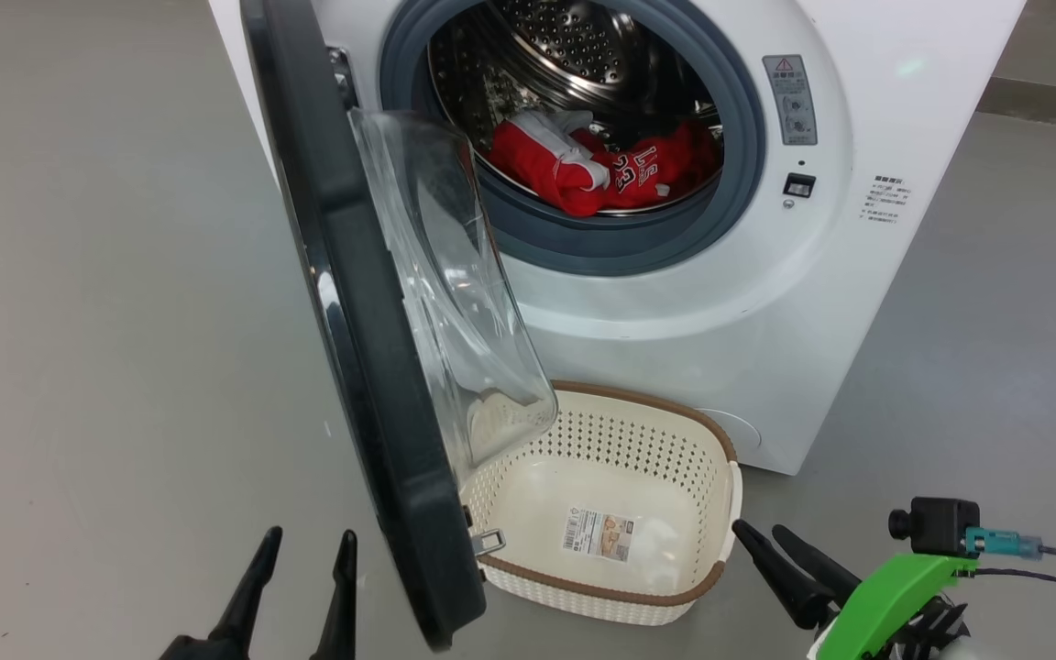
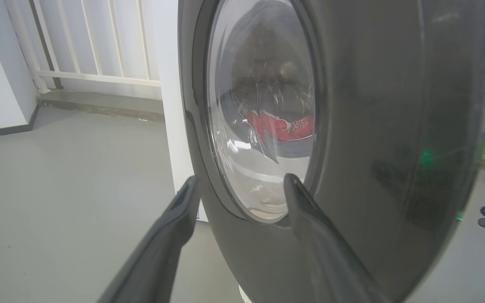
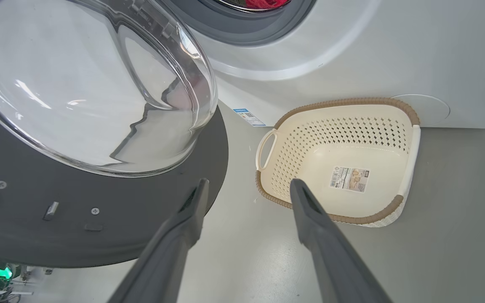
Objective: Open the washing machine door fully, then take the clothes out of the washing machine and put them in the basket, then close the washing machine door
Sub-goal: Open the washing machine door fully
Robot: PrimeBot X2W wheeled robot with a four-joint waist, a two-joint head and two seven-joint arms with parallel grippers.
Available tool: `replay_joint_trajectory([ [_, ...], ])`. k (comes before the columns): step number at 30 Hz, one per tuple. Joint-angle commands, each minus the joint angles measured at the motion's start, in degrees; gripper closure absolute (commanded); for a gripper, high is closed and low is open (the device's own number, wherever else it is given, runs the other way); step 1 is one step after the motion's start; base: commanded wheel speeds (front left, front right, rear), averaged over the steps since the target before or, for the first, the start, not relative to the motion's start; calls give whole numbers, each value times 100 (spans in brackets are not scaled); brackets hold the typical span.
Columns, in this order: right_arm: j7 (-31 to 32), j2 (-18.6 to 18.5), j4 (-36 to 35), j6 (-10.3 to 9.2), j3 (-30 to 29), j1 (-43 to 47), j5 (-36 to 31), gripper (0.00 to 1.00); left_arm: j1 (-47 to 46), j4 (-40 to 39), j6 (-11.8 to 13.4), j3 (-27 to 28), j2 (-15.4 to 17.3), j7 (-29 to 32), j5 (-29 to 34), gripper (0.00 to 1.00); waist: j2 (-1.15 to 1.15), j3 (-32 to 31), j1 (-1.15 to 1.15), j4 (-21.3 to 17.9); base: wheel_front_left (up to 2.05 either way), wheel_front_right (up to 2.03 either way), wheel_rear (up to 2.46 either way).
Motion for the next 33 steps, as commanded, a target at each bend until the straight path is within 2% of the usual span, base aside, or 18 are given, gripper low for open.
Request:
replay_joint_trajectory([
  [1, -265, -152, -43, 30, 184, -19, -90, 0, -52, -123, -35, 210, 45, -52, 35, 0, 0, -12, 0, -3, 0, 0, 0],
  [7, -1013, -283, 238, 30, 603, -116, -377, 0, -25, -113, -46, 236, 45, -52, 35, 0, 0, -53, 0, -28, 0, 0, 0],
  [12, -1252, -324, 422, 30, 693, -196, -776, 0, 9, -106, -46, 256, 45, -52, 43, 0, 0, -82, 0, -57, 0, 0, 0],
  [18, -1265, -151, 293, 30, -99, -49, -1829, 0, 17, -113, -48, 273, 45, -52, 38, 0, 0, -59, 0, -93, 0, 0, 0],
  [23, -1266, 49, 93, 30, -582, 187, -2651, 0, -7, -115, -44, 277, 45, -52, 22, 0, 0, -29, 0, -103, 0, 0, 0],
  [24, -1266, 49, 93, 30, -582, 187, -2651, 0, -7, -115, -44, 277, 45, -52, 22, 0, 0, -29, 0, -103, 0, 0, 0],
  [33, -1267, 463, -505, 30, -1674, 584, -4083, 0, -36, -129, -28, 282, 45, -52, 21, 0, 0, 4, 0, -109, 0, 0, 0],
])
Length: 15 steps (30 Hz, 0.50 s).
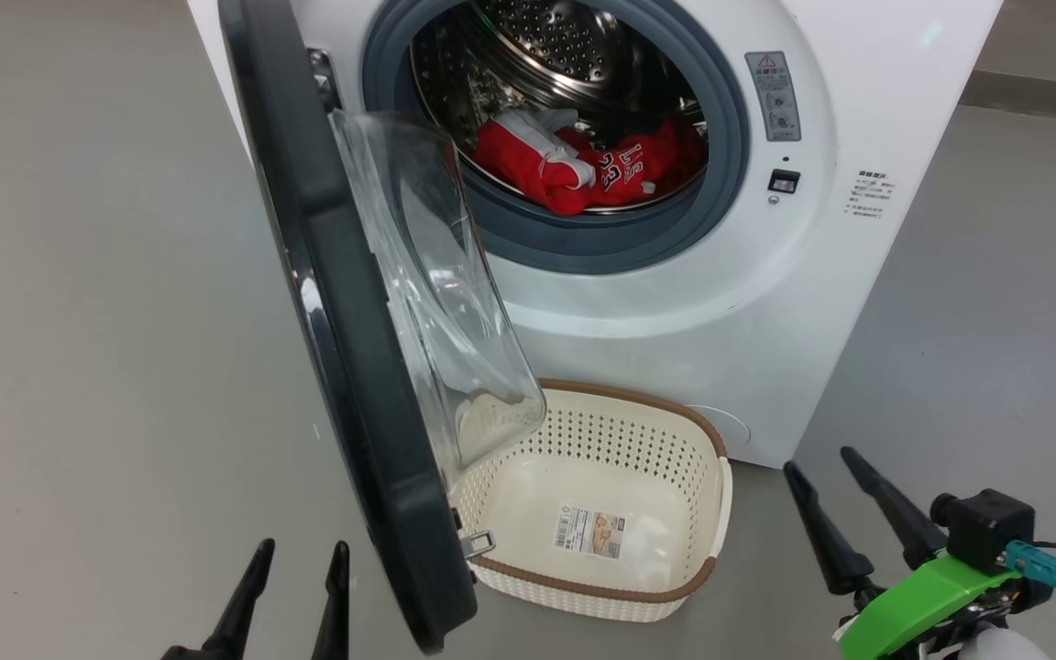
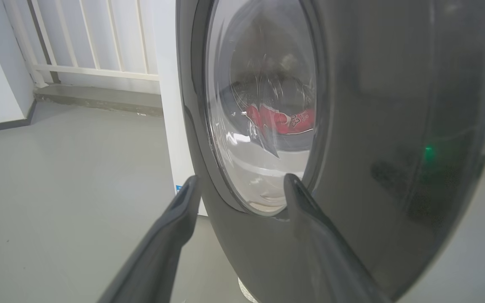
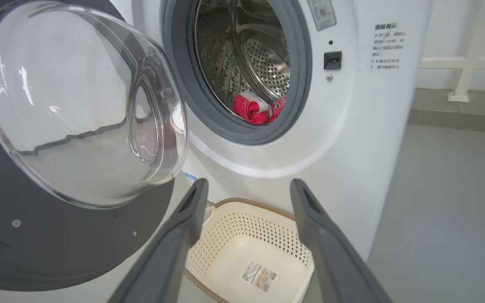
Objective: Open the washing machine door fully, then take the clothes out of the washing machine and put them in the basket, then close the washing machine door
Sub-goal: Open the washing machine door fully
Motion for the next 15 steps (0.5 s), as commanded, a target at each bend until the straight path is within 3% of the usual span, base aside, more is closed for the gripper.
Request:
replay_joint_trajectory([
  [1, -67, -19, -200, 28, -63, 37, -149, 0, -152, -144, -22, 197, 45, -54, 23, 0, 0, 8, 0, 3, 0, 0, 0],
  [8, -67, 257, -549, 28, -809, 324, -757, 0, -205, -153, -8, 208, 45, -54, 19, 0, 0, 32, 0, 29, 0, 0, 0],
  [15, -67, 424, -417, 28, -1037, 665, -1103, 0, -195, -156, -14, 233, 45, -54, 26, 0, 0, 11, 0, 45, 0, 0, 0],
])
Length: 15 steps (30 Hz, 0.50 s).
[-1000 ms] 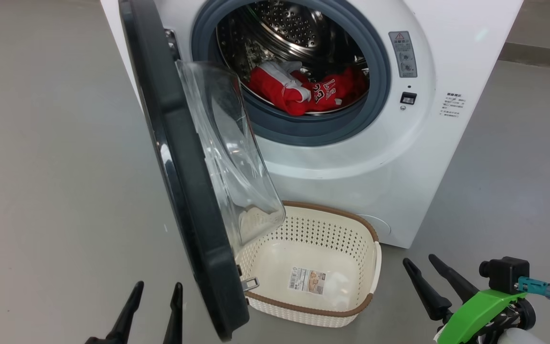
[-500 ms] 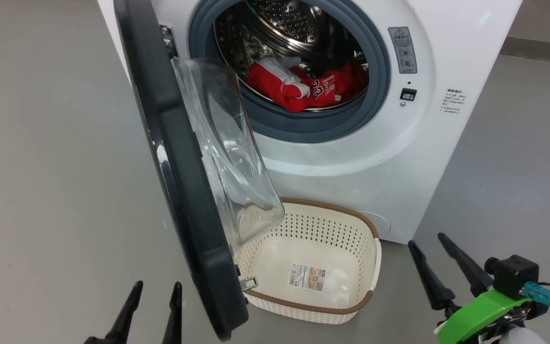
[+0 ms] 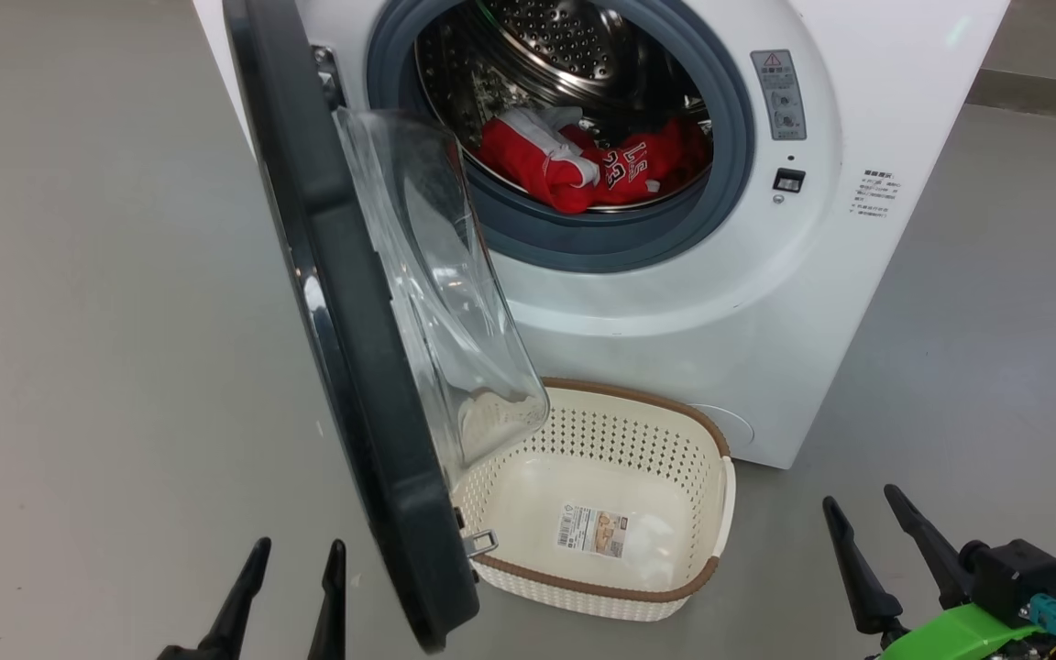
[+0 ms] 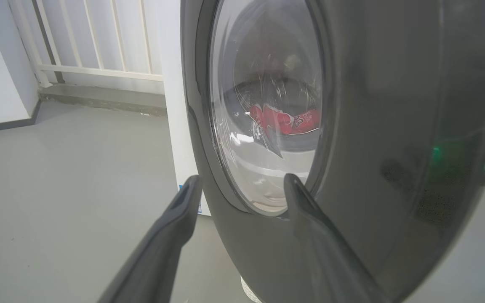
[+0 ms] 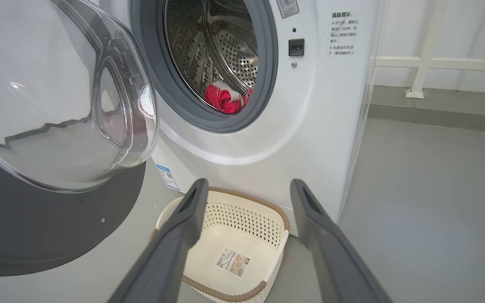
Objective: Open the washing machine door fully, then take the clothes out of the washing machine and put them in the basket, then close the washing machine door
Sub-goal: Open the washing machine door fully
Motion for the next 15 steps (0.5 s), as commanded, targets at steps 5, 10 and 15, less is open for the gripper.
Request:
replay_joint_trajectory([
  [5, -53, 11, -11, 28, 20, 50, -186, 0, -182, -160, -12, 210, 45, -54, 26, 0, 0, 9, 0, -12, 0, 0, 0],
  [10, -53, 22, 57, 28, -3, 30, -245, 0, -207, -167, -15, 224, 45, -54, 20, 0, 0, 24, 0, -25, 0, 0, 0],
  [15, -53, 26, 38, 28, -36, 14, -273, 0, -290, -338, 15, 332, 45, -54, -144, 100, 0, 18, 0, -25, 0, 0, 0],
])
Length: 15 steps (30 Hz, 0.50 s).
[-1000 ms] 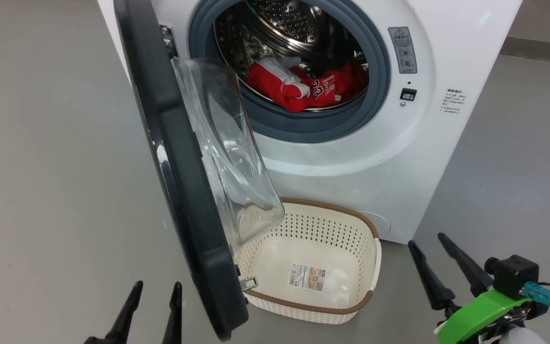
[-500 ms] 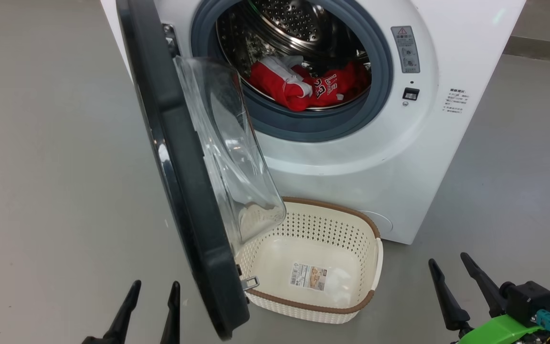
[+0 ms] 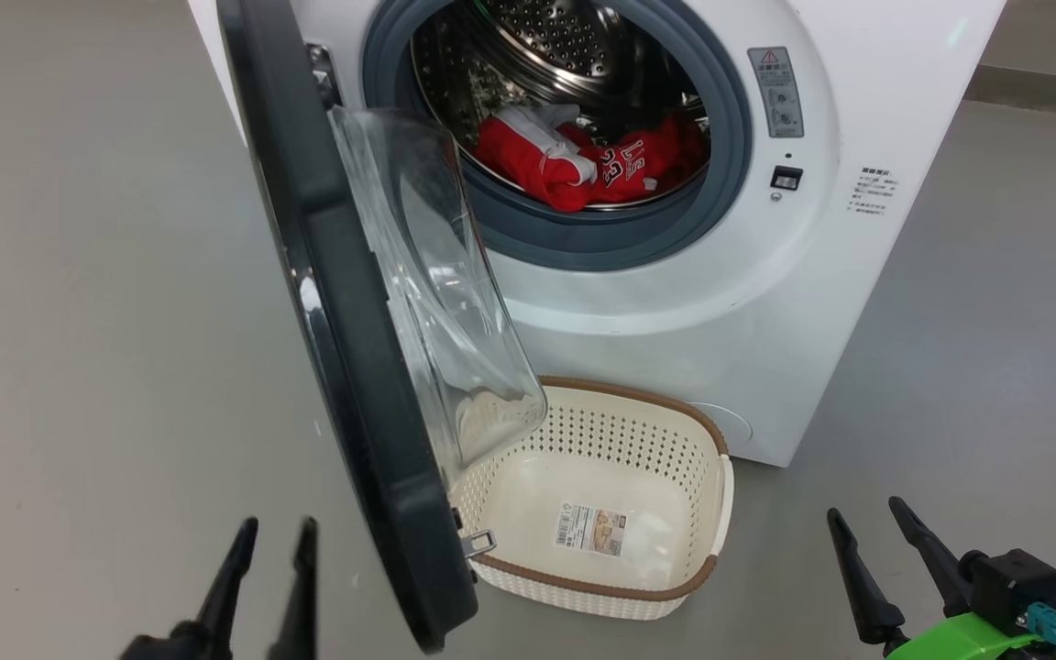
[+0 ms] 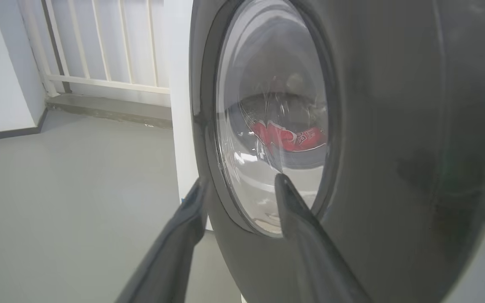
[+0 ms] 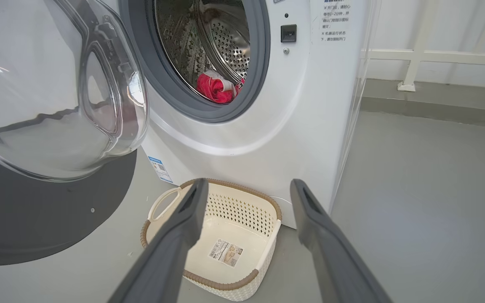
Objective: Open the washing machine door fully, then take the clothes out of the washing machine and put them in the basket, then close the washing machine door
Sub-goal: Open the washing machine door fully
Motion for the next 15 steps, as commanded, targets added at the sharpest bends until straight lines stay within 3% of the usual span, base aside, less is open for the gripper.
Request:
replay_joint_trajectory([
  [1, -53, -77, -144, 28, 99, -93, -113, 0, -288, -304, 19, 282, 47, -54, -58, 100, 0, -10, 0, -2, 0, 0, 0],
  [10, -53, -43, -217, 28, 75, -75, -153, 0, -545, -1781, 255, 634, 47, -54, -229, 100, 0, -25, 0, -13, 0, 0, 0],
  [14, -53, -40, -231, 28, 62, -72, -163, 0, -659, -2688, 342, 399, 47, -54, -242, 100, 0, -29, 0, -25, 0, 0, 0],
  [15, -53, -36, -240, 28, 49, -70, -167, 0, -644, -2982, 330, 91, 47, -54, -236, 100, 0, -26, 0, -31, 0, 0, 0],
])
